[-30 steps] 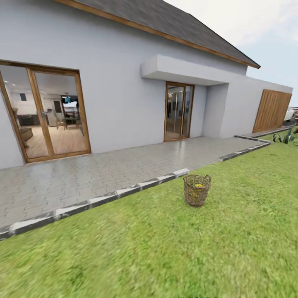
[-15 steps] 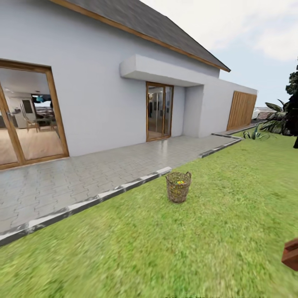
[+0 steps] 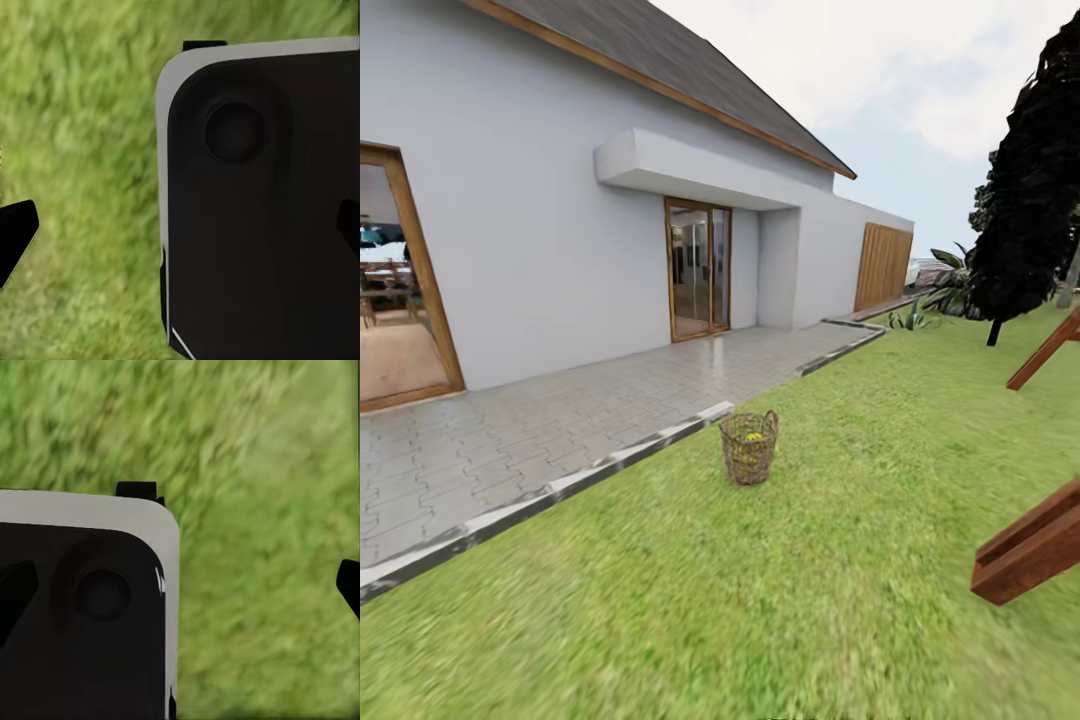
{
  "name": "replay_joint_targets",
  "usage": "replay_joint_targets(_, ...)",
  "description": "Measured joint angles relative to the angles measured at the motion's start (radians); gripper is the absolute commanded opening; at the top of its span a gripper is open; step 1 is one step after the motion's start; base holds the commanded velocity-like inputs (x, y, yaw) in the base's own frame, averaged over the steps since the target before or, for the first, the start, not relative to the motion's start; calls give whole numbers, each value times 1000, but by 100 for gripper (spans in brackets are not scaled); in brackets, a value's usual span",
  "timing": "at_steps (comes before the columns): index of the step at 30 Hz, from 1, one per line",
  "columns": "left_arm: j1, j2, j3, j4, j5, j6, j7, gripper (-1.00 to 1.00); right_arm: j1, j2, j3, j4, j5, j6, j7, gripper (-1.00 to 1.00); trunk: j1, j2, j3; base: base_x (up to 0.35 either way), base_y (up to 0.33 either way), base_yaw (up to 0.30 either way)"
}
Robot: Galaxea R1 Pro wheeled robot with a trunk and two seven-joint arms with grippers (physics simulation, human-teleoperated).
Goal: Take the three Easter eggs out of the wicker basket on the lawn in the garden, then place them on the lawn next to a single tree (choose any tree) so that all three eggs are next to the same tree and none are left in the basket.
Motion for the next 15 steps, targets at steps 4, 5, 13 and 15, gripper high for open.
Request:
replay_joint_targets(4,0,0,1,0,0,-1,0,100,0,0,0,0,0,0,0,100,0,0,0,0,0,-300)
replay_joint_targets(5,0,0,1,0,0,-1,0,100,1,-1,0,0,0,0,0,100,0,0,0,0,0,-300)
replay_joint_targets(13,0,0,1,0,0,0,0,100,0,-1,0,0,0,0,0,100,0,0,0,0,0,-299)
replay_joint_targets(15,0,0,1,0,0,0,0,100,0,-1,0,0,0,0,0,100,0,0,0,0,0,-252)
